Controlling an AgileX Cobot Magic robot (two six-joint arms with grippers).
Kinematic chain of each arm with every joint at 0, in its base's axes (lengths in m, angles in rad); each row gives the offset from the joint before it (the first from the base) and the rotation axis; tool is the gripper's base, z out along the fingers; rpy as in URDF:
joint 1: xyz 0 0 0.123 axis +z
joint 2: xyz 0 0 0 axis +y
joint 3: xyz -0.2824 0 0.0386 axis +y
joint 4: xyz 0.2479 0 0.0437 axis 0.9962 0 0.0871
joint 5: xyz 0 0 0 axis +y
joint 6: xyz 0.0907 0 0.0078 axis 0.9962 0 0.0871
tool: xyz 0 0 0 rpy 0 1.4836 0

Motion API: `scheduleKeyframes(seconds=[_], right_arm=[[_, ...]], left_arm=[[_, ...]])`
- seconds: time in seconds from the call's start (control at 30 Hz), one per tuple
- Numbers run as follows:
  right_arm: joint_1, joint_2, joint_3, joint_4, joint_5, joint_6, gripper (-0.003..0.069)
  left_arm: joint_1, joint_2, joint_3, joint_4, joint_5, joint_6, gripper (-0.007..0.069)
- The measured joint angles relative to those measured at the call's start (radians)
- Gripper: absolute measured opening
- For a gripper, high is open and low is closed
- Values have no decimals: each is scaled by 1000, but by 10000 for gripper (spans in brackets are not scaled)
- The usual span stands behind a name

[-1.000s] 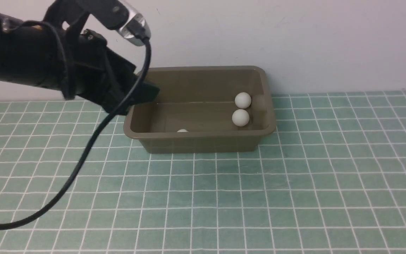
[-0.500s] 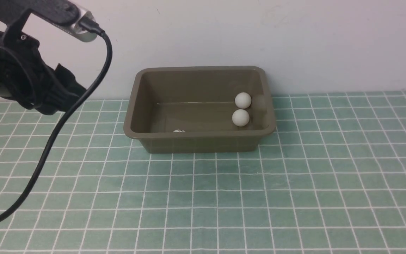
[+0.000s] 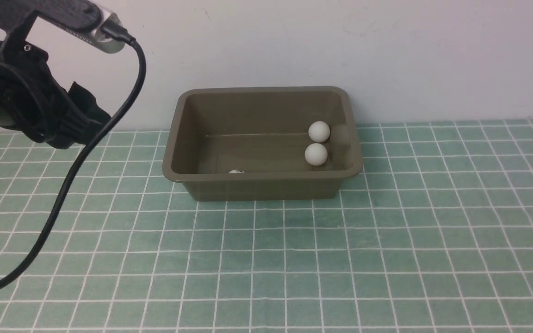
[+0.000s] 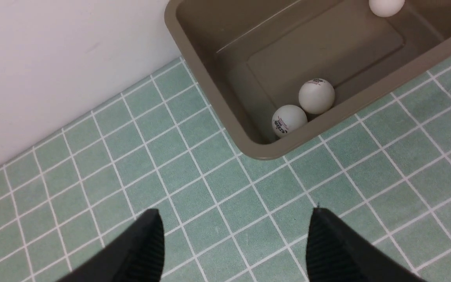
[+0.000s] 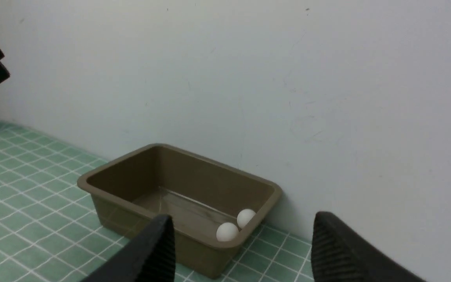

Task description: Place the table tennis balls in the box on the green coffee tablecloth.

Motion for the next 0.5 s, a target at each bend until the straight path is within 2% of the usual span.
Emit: scheduleKeyframes(seconds=[0.5], right_arm=[[0, 0, 22, 5, -15, 4, 432]], left_arm=[[0, 0, 0, -2, -4, 0, 438]])
